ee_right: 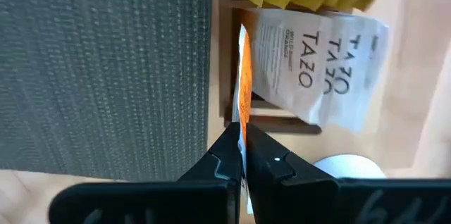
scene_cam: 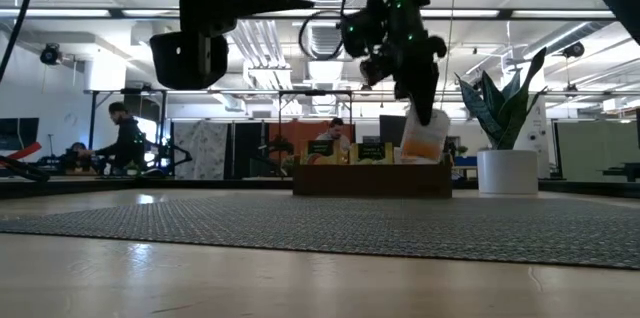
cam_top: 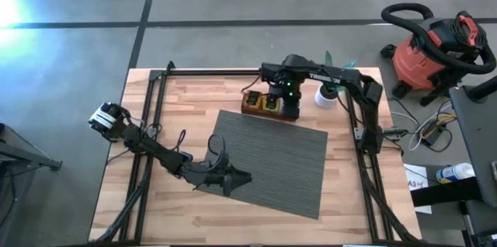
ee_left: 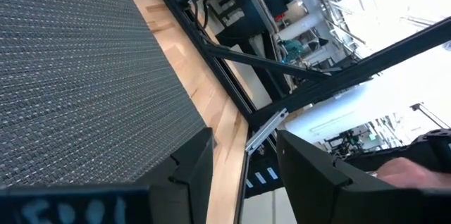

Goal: Pick & Place Tea
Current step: Put the white orange tea bag into the right section of the wooden organizer

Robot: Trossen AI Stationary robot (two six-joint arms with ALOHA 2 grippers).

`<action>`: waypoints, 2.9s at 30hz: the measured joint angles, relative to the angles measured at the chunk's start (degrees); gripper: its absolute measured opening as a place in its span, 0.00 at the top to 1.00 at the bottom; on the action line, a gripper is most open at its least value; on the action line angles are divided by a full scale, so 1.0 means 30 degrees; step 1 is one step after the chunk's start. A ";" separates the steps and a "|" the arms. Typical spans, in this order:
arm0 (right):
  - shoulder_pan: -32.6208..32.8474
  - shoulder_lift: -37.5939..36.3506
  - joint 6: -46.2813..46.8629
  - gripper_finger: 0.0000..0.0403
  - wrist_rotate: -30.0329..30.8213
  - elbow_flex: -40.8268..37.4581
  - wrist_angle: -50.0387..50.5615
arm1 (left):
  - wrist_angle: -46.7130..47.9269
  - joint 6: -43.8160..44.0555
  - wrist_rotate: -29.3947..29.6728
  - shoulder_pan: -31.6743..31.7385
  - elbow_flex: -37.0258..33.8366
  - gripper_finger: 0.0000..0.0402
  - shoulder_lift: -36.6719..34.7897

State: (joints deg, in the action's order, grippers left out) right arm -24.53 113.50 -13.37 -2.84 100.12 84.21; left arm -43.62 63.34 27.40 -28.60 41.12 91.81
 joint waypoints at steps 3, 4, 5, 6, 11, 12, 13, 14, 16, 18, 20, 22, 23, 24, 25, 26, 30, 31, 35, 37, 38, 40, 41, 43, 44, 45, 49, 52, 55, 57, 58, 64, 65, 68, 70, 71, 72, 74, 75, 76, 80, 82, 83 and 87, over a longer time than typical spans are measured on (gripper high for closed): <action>0.0000 0.0661 -0.0128 0.98 0.0513 0.0000 -0.0054 | -0.0007 0.0261 -0.0007 0.0000 0.0000 0.62 0.0000; 0.0011 0.0791 -0.0135 0.98 0.0788 0.0000 -0.0056 | -0.0007 0.0313 0.0000 0.0000 0.0000 0.62 0.0000; 0.0015 0.0929 -0.0140 0.98 0.1002 0.0000 -0.0086 | -0.0001 0.0363 -0.0001 0.0000 0.0000 0.62 0.0000; 0.0007 0.1013 -0.0179 0.98 0.1084 0.0000 -0.0141 | -0.0007 0.0370 -0.0005 0.0000 0.0005 0.62 0.0000; 0.0000 0.1252 -0.0216 0.98 0.1569 -0.0001 -0.0575 | 0.0000 0.0348 0.0030 0.0000 0.0095 0.62 0.0000; 0.0000 0.1252 -0.0256 0.98 0.1604 -0.0006 -0.0749 | 0.0000 0.0342 0.0044 0.0000 0.0102 0.62 0.0000; 0.0000 0.1252 -0.0284 0.98 0.1698 -0.0006 -0.0922 | -0.0002 0.0341 0.0050 0.0000 0.0102 0.62 0.0000; 0.0007 0.1252 -0.0324 0.98 0.1906 -0.0006 -0.1134 | 0.0000 0.0336 0.0051 0.0000 0.0102 0.62 0.0000; 0.0007 0.1252 -0.0478 0.98 0.2078 0.0000 -0.1404 | 0.0000 0.0333 0.0051 0.0000 0.0102 0.62 0.0000; 0.0007 0.1252 -0.0616 0.98 0.2080 -0.0007 -0.1670 | 0.0000 0.0326 0.0051 0.0000 0.0102 0.62 0.0000; 0.0035 0.1252 -0.0635 0.98 0.2068 -0.0003 -0.1811 | 0.0007 0.0326 0.0051 0.0000 0.0102 0.62 0.0000; 0.0102 0.1252 -0.0699 0.98 0.2049 -0.0007 -0.1853 | 0.0000 0.0319 0.0051 0.0000 0.0102 0.62 -0.0007; 0.0102 0.1252 -0.0713 0.98 0.2041 -0.0007 -0.1859 | 0.0007 0.0319 0.0051 0.0000 0.0102 0.62 -0.0001; 0.0109 0.1259 -0.0740 0.97 0.2028 -0.0001 -0.1859 | 0.0007 0.0311 0.0051 0.0000 0.0102 0.62 -0.0007; 0.0109 0.1259 -0.0758 0.97 0.2027 -0.0007 -0.1867 | 0.0007 0.0307 0.0051 0.0000 0.0102 0.62 -0.0007; 0.0118 0.1259 -0.0799 0.96 0.2027 -0.0007 -0.1855 | 0.0007 0.0304 0.0055 0.0000 0.0102 0.62 -0.0007; 0.0344 0.1259 -0.1371 0.96 0.2839 -0.0007 -0.1264 | 0.0007 0.0304 0.0058 0.0000 0.0102 0.62 -0.0007; 0.0408 0.1259 -0.1471 0.97 0.2909 -0.0007 -0.1160 | 0.0007 0.0297 0.0058 0.0000 0.0102 0.62 -0.0007; 0.0583 0.1267 -0.1708 0.98 0.2960 -0.0015 -0.1493 | 0.0015 0.0290 0.0194 0.0000 0.0102 0.62 -0.0007; 0.0656 0.1267 -0.1698 0.98 0.2978 -0.0022 -0.1813 | 0.0013 0.0295 0.0213 0.0000 0.0102 0.62 -0.0007; 0.0701 0.1267 -0.1674 0.98 0.3009 -0.0022 -0.2089 | 0.0011 0.0297 0.0222 0.0000 0.0102 0.62 -0.0007; 0.0760 0.1283 -0.1623 0.97 0.3009 -0.0022 -0.2659 | 0.0009 0.0297 0.0236 -0.0010 0.0109 0.62 -0.0007; 0.0774 0.1289 -0.1616 0.97 0.2996 -0.0022 -0.2843 | 0.0015 0.0297 0.0240 -0.0015 0.0113 0.62 -0.0007; 0.0787 0.1289 -0.1609 0.95 0.2974 -0.0022 -0.2931 | 0.0007 0.0297 0.0248 -0.0037 0.0161 0.62 -0.0007; 0.0780 0.1289 -0.1609 0.95 0.2960 -0.0022 -0.2842 | 0.0000 0.0297 0.0255 -0.0044 0.0175 0.62 -0.0007; 0.0772 0.1289 -0.1602 0.95 0.2973 -0.0022 -0.2721 | 0.0000 0.0297 0.0255 -0.0044 0.0182 0.62 -0.0007; 0.0761 0.1289 -0.1186 0.96 0.3484 -0.0022 -0.1931 | 0.0001 0.0297 0.0260 -0.0058 0.0182 0.62 -0.0007; 0.0772 0.1289 -0.1208 0.97 0.3865 -0.0022 -0.1283 | 0.0007 0.0257 0.0262 -0.0058 0.0182 0.62 -0.0007; 0.0772 0.1289 -0.1120 0.97 0.3921 -0.0022 -0.1520 | 0.0007 0.0202 0.0270 -0.0058 0.0182 0.62 -0.0007; 0.0813 0.1289 -0.0897 0.97 0.3932 -0.0022 -0.1867 | 0.0007 0.0202 0.0270 -0.0058 0.0182 0.62 -0.0007; 0.0869 0.1289 -0.0798 0.98 0.3936 -0.0022 -0.2085 | 0.0000 0.0202 0.0270 -0.0058 0.0182 0.62 -0.0007; 0.1302 0.1289 -0.0732 0.98 0.3811 -0.0022 -0.2370 | 0.0007 0.0231 0.0277 -0.0180 0.0182 0.62 -0.0007; 0.1361 0.1289 -0.0731 0.97 0.3805 -0.0022 -0.2366 | 0.0007 0.0231 0.0276 -0.0204 0.0182 0.62 -0.0007; 0.1479 0.1281 -0.0322 0.95 0.3804 -0.0022 -0.2174 | 0.0007 0.0231 0.0270 -0.0240 0.0182 0.62 -0.0007; 0.1494 0.1252 0.0035 0.94 0.3805 -0.0022 -0.1605 | 0.0007 0.0231 0.0277 -0.0255 0.0182 0.62 -0.0007; 0.1494 0.1208 0.0218 0.93 0.3803 -0.0022 -0.1247 | 0.0004 0.0231 0.0273 -0.0261 0.0182 0.62 -0.0007; 0.1485 0.1126 0.0369 0.94 0.3805 -0.0022 -0.0847 | 0.0000 0.0226 0.0272 -0.0262 0.0182 0.62 -0.0007; 0.1571 0.0796 0.0553 0.95 0.3808 -0.0022 -0.0097 | 0.0005 0.0178 0.0318 -0.0262 0.0182 0.62 -0.0007; 0.1628 0.0503 0.0653 0.95 0.3812 -0.0022 0.0047 | 0.0000 0.0042 0.0446 -0.0262 0.0182 0.62 -0.0007; 0.1737 0.0132 0.0711 0.97 0.3806 -0.0022 0.0101 | 0.0004 -0.0123 0.0567 -0.0262 0.0182 0.62 -0.0007; 0.2011 -0.1591 0.1010 0.98 0.3783 -0.0015 -0.0009 | -0.0002 -0.0845 0.1013 -0.0104 0.0280 0.62 -0.0007; 0.1983 -0.2134 0.1292 0.98 0.3799 -0.0015 -0.0071 | -0.0036 -0.1080 0.1013 0.0022 0.0321 0.62 -0.0007; 0.1944 -0.2379 0.1460 0.98 0.3813 -0.0015 -0.0133 | -0.0036 -0.1102 0.1016 0.0083 0.0328 0.62 -0.0007; 0.1921 -0.3315 0.1646 0.98 0.3797 -0.0015 -0.0701 | 0.0012 -0.1115 0.1020 0.0175 0.0418 0.62 -0.0007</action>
State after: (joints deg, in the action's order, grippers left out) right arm -18.77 103.55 -8.43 8.55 100.07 82.11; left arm -43.58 59.99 30.46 -28.08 42.38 91.79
